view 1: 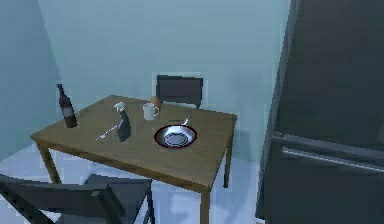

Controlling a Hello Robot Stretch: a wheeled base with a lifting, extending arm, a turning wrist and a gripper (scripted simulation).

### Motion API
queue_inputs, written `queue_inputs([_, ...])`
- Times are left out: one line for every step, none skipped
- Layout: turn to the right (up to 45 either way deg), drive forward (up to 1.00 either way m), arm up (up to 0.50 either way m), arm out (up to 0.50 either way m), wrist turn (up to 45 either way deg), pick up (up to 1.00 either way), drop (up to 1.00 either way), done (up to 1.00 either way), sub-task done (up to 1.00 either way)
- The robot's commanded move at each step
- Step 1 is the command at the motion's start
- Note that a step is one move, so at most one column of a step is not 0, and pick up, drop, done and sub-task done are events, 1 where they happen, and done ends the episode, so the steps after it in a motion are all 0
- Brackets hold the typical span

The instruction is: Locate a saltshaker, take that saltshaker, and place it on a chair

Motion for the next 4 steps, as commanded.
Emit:
queue_inputs([-3.0,0.00,0.00,0.00,0.0,0.00,0.00,0.00,0.00])
queue_inputs([-45.0,0.00,0.00,0.00,0.0,0.00,0.00,0.00,0.00])
queue_inputs([-45.0,0.00,0.00,0.00,0.0,0.00,0.00,0.00,0.00])
queue_inputs([-45.0,0.00,0.00,0.00,0.0,0.00,0.00,0.00,0.00])
